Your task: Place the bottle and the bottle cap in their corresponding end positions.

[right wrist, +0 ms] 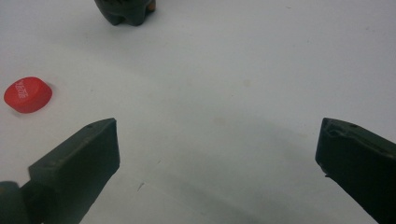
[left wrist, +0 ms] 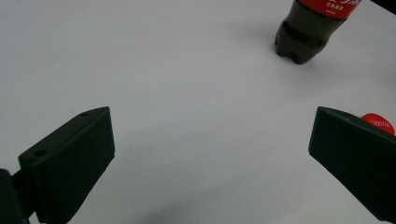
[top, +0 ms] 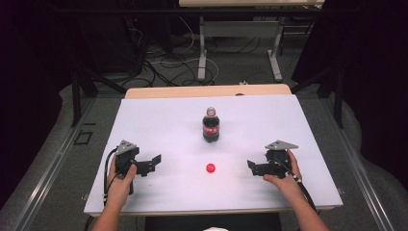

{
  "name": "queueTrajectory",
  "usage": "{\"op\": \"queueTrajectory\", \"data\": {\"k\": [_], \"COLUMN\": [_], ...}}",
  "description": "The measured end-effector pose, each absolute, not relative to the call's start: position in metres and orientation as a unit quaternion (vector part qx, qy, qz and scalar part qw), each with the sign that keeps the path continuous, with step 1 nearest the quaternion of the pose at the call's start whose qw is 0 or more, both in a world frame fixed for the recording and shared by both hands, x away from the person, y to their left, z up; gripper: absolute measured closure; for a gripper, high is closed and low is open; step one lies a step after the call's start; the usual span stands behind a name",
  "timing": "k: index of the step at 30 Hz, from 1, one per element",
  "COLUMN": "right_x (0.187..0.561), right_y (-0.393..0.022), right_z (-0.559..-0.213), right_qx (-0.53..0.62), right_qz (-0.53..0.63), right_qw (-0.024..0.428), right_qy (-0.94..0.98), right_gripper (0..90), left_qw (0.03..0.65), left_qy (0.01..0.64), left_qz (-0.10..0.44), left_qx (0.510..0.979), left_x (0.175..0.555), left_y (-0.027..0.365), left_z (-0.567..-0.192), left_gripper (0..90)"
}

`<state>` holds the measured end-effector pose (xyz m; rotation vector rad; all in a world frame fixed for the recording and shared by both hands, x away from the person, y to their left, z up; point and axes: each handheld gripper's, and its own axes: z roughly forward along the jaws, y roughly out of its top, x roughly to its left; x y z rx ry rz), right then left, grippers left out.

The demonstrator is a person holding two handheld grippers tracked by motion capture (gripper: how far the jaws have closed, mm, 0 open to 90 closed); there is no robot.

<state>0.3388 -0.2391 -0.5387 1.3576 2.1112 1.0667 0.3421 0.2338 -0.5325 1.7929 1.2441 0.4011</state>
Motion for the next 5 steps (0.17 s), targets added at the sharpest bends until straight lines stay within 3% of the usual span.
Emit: {"op": "queueTrajectory", "data": {"k": [5], "right_x": [0.3396], "right_y": [-0.2402], "right_z": [-0.5412], "right_qx": [0.488], "right_qz": [0.379], "right_qw": [0.204], "right_qy": [0.759], "right_gripper": [0.0], "left_qw": [0.443], "left_qy": [0.509], "left_qz": [0.165], "left_qx": [0.720], "left_x": [0.3436], "left_y": [0.2380], "left_z": [-0.5358], "left_gripper": [0.3]}}
